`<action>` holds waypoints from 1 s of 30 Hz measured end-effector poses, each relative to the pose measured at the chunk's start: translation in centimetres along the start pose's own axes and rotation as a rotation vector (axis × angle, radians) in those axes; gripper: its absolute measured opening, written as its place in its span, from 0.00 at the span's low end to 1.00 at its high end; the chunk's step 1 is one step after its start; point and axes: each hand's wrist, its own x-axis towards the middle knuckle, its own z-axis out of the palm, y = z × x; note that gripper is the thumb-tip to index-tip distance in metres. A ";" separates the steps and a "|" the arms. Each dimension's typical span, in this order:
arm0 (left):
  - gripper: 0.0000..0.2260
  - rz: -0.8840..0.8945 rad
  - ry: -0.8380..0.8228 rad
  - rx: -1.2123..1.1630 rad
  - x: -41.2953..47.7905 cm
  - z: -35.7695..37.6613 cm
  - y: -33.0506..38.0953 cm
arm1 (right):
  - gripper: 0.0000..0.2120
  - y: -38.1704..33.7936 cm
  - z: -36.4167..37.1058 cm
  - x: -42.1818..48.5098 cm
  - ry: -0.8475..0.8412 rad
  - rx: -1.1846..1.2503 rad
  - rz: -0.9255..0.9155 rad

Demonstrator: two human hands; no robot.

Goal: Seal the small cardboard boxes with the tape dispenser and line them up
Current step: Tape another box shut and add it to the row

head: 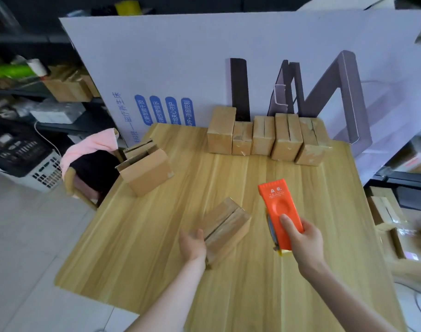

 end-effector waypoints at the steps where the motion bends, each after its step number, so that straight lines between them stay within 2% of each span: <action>1: 0.24 0.000 -0.016 0.017 0.1 0.1 0.4 | 0.09 0.2 -0.1 0.0 -0.017 -0.005 0.003; 7: 0.14 -0.109 0.050 -0.086 -0.1 0.4 1.0 | 0.08 0.7 -0.6 0.4 -0.073 -0.050 0.010; 12: 0.18 -0.100 0.131 -0.179 0.8 -0.4 4.0 | 0.07 -0.4 0.8 1.1 -0.071 -0.078 0.009; 17: 0.20 -0.009 0.156 -0.274 5.7 -2.3 12.3 | 0.07 -2.8 5.1 2.4 -0.034 -0.073 0.016; 23: 0.17 0.093 0.058 -0.328 14.8 -4.6 23.4 | 0.05 -7.2 14.0 4.4 0.084 -0.008 -0.027; 30: 0.17 0.113 0.051 -0.313 23.2 -2.4 32.8 | 0.09 -9.8 22.6 8.2 0.175 0.066 -0.083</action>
